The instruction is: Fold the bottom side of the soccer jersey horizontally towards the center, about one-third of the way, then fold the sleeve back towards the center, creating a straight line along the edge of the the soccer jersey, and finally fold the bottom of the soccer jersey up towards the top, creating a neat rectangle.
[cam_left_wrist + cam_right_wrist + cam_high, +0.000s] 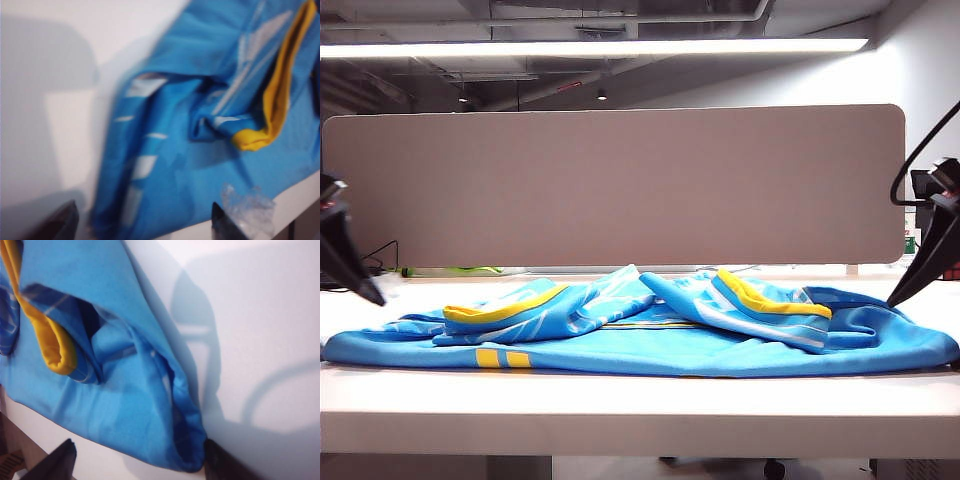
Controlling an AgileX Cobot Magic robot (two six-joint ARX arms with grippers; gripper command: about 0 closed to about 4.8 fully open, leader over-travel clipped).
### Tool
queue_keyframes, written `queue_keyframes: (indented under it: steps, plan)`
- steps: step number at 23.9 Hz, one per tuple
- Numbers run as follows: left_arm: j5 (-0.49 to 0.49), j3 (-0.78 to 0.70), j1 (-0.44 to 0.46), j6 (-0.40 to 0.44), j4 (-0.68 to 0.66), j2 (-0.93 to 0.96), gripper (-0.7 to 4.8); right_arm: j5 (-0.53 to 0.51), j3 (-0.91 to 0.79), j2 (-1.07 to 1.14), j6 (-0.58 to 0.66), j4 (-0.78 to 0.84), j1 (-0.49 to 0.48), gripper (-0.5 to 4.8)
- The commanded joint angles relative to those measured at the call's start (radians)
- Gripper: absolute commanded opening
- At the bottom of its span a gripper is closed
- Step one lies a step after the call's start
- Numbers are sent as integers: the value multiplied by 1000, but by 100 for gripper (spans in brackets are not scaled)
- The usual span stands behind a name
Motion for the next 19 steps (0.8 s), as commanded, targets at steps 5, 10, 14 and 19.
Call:
queue_keyframes:
  steps: [5, 10, 14, 19]
  plan:
    - [-36, -5, -61, -50, 51, 48, 340, 54, -8, 14, 23, 26, 22, 352]
    - [-24, -6, -62, -80, 79, 66, 336, 53, -8, 69, 76, 111, 71, 314]
    - [2, -6, -62, -85, 96, 82, 291, 54, -8, 105, 77, 126, 94, 279]
    - [48, -6, -71, -69, 108, 101, 61, 53, -8, 108, 77, 146, 94, 162]
